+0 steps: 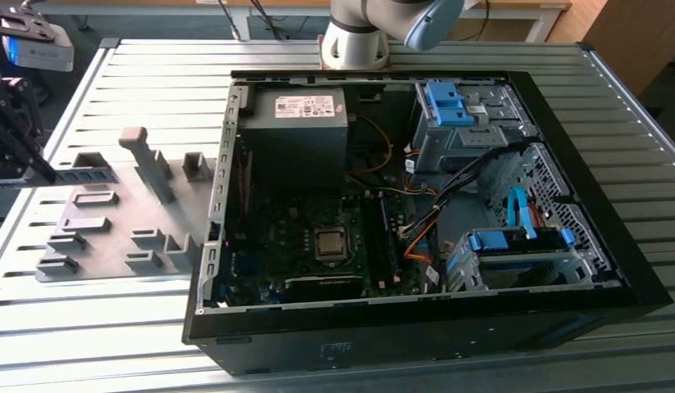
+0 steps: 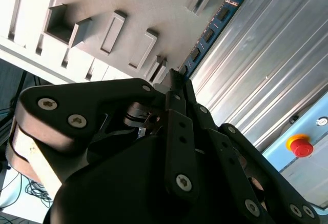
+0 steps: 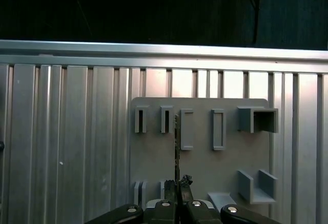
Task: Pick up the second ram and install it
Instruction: 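Pick up the second ram and move it above second insertion slot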
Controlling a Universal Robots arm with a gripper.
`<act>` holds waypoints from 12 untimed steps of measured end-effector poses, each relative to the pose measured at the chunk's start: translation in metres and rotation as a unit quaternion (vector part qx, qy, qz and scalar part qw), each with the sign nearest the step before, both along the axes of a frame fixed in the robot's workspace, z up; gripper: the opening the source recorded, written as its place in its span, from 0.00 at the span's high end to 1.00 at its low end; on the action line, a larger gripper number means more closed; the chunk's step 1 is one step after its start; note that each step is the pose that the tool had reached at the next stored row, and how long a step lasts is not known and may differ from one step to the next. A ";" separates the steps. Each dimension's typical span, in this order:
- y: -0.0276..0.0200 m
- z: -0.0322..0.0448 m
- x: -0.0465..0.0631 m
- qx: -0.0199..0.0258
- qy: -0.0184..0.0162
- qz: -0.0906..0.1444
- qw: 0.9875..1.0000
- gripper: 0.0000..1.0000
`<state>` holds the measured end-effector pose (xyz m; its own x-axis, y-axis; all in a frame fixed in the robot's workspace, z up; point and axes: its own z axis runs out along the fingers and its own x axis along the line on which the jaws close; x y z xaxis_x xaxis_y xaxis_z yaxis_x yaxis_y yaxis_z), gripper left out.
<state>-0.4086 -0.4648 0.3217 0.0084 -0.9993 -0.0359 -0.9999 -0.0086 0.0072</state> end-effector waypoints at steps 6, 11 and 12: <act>0.0000 0.0031 0.000 0.000 0.000 0.000 1.000 0.86; 0.0000 0.0057 0.000 0.000 0.000 0.000 1.000 0.86; 0.0000 0.0060 0.000 0.000 0.000 0.000 1.000 0.86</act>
<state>-0.4087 -0.4648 0.3277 0.0084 -0.9993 -0.0361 -0.9999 -0.0087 0.0069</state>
